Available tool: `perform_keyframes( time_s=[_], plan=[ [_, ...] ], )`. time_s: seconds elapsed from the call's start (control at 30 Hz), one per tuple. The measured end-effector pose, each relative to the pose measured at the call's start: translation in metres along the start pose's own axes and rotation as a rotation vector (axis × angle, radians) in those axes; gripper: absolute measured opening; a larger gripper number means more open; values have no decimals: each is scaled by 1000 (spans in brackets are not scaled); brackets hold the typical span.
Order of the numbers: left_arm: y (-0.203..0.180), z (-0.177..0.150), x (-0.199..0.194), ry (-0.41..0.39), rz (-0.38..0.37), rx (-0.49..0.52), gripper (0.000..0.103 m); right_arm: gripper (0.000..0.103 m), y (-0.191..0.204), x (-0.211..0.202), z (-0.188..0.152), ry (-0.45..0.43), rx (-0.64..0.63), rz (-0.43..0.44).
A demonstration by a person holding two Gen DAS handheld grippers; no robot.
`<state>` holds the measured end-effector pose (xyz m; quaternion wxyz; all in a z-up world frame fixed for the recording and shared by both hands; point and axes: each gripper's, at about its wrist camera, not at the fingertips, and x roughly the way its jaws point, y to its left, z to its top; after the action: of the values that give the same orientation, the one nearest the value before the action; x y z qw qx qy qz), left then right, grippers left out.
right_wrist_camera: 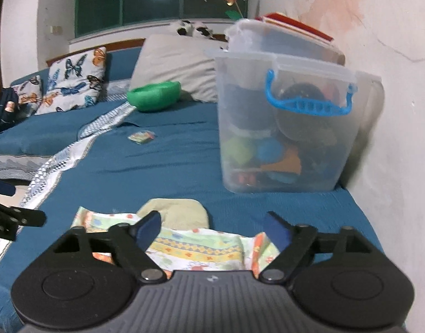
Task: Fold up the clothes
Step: 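Open both grippers, release the folded shirt and withdraw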
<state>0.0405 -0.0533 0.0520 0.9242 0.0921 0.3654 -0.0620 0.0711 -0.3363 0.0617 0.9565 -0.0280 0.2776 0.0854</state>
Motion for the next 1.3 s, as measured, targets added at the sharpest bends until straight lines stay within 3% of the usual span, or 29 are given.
perform_keyframes(
  time_s=[0.13, 0.2, 0.47, 0.9, 1.3],
  plan=[
    [-3, -7, -3, -4, 0, 1, 101, 101, 12, -9, -4, -24, -17, 8],
    [-3, -10, -4, -1, -2, -4, 103, 103, 19, -14, -7, -39, -35, 8],
    [-3, -24, -7, 7, -11, -24, 103, 103, 36, -23, -18, -55, -72, 2],
    [-4, -49, -8, 38, -1, -43, 103, 103, 41, -34, -46, -72, -17, -50],
    [-13, -66, -12, 49, -8, -32, 103, 103, 45, -36, -65, -11, 28, -36]
  ],
)
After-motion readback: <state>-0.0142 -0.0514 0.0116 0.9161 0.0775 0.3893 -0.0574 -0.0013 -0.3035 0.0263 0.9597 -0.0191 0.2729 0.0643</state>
